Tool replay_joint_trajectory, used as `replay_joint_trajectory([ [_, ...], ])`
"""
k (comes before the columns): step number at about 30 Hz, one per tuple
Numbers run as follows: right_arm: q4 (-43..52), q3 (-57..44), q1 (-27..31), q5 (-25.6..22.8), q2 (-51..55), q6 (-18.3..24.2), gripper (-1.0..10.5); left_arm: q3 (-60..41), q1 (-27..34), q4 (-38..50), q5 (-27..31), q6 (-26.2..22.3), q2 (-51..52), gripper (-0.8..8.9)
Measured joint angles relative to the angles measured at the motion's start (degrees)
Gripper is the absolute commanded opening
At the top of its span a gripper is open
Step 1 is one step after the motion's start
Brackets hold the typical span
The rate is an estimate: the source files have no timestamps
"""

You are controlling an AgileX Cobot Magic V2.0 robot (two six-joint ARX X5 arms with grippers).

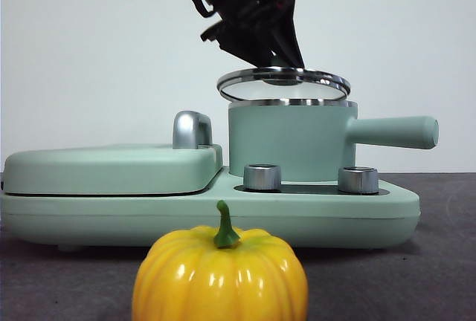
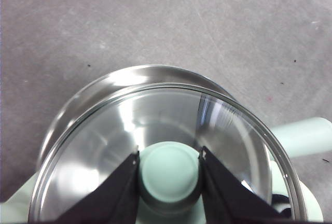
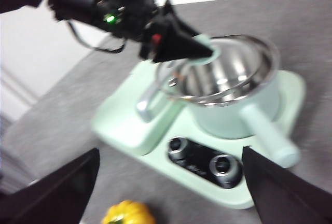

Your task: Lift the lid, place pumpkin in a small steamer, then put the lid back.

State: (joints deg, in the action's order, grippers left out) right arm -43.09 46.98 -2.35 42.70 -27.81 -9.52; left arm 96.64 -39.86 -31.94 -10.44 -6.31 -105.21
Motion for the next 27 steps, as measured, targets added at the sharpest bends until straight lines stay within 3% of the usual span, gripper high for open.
replay_joint_trajectory([
  [4, -1.0, 0.0, -3.0, -0.3, -2.6, -0.4, 4.2, 0.0, 0.8, -2.8, 0.0, -0.6, 3.6, 0.06],
  [11, -0.9, 1.5, -13.4, -6.2, -10.5, -1.4, 4.2, 0.5, 5.8, -6.5, -0.2, -2.1, 11.2, 0.07],
  [21, -0.8, 9.1, -38.8, -25.8, -27.4, -3.0, 4.2, -3.0, 14.8, -10.6, -1.5, -3.7, 18.1, 0.07],
  [27, -0.8, 12.5, -48.4, -30.9, -37.8, -5.0, 4.5, -9.6, 19.7, -7.9, -1.5, -3.8, 26.6, 0.07],
])
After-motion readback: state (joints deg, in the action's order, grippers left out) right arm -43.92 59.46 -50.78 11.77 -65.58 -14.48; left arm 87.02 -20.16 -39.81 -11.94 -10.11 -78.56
